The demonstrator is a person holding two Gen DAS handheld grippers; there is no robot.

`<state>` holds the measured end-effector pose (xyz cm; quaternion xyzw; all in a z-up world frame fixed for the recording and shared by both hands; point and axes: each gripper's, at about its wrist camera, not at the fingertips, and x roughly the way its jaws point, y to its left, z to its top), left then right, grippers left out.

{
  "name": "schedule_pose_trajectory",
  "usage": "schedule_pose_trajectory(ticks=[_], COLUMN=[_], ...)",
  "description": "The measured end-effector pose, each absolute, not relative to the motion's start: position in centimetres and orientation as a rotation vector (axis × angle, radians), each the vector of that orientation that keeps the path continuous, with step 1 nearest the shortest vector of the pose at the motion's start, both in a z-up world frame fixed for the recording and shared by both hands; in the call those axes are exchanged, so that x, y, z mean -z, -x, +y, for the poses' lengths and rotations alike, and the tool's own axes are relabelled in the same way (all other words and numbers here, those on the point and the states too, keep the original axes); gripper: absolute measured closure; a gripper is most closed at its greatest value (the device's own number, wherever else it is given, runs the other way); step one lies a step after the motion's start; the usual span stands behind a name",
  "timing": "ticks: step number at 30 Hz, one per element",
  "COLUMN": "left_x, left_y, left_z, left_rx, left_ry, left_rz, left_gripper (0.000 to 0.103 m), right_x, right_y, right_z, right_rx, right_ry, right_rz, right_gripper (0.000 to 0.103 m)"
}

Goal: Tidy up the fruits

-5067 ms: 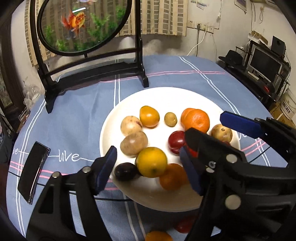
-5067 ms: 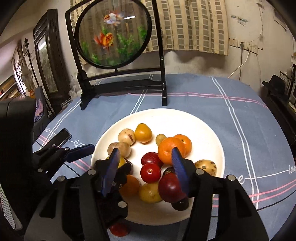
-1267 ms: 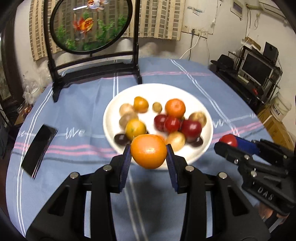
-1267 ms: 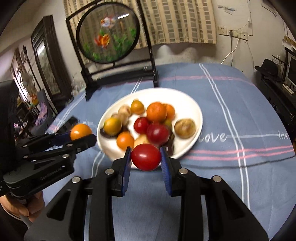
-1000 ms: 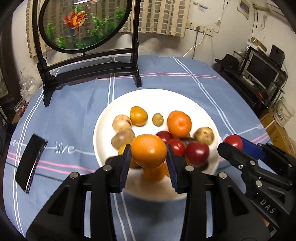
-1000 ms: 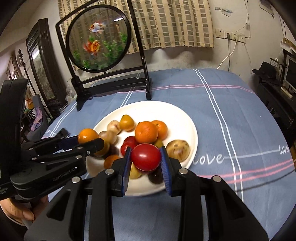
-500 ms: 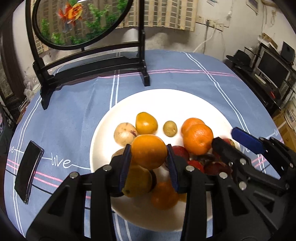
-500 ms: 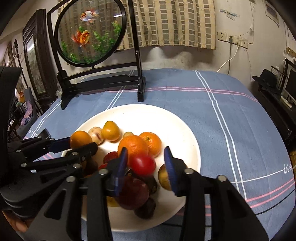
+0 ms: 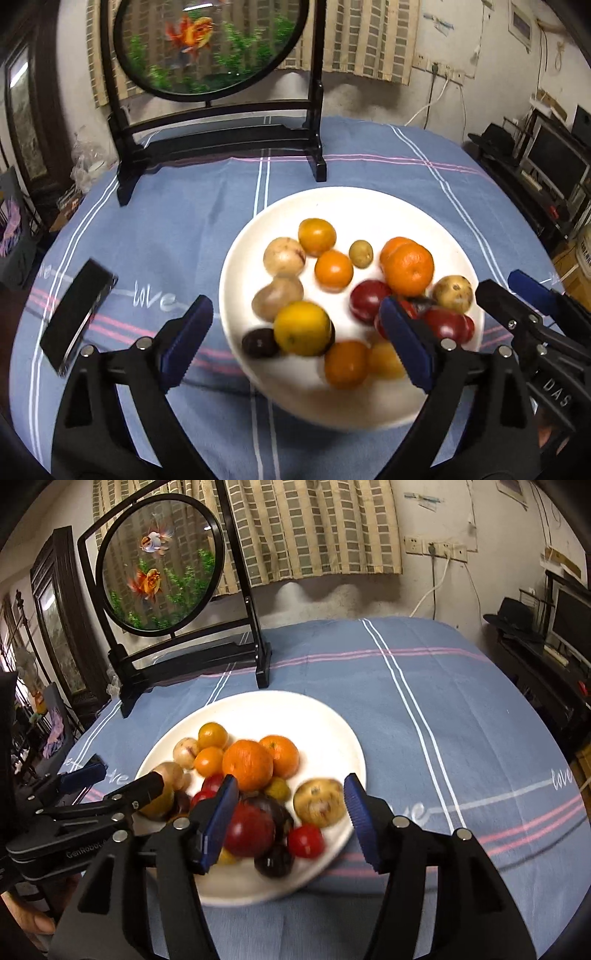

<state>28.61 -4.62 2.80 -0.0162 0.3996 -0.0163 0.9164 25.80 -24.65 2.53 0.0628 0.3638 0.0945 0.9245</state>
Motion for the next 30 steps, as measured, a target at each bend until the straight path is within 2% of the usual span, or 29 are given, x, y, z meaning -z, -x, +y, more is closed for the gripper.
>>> schedule_pose_trajectory(ticks=[16,30], left_x=[-1.3,-0.3], left_y=[-18.5,-13.7], left_z=[-4.3,-2.7], left_rx=[-0.001,-0.011], left_ry=[0.012,0.023], left_rz=[0.82,0.836], left_gripper=[0.006,0.006], right_x=[-0.9,0.8], right_y=[-14.6,-11.7], right_z=[-22.8,-22.5], right_rx=[-0.206,-0.179], right_ry=[-0.011,-0.029], right_rz=[0.804,0.823], right_gripper=[0.04,0.04])
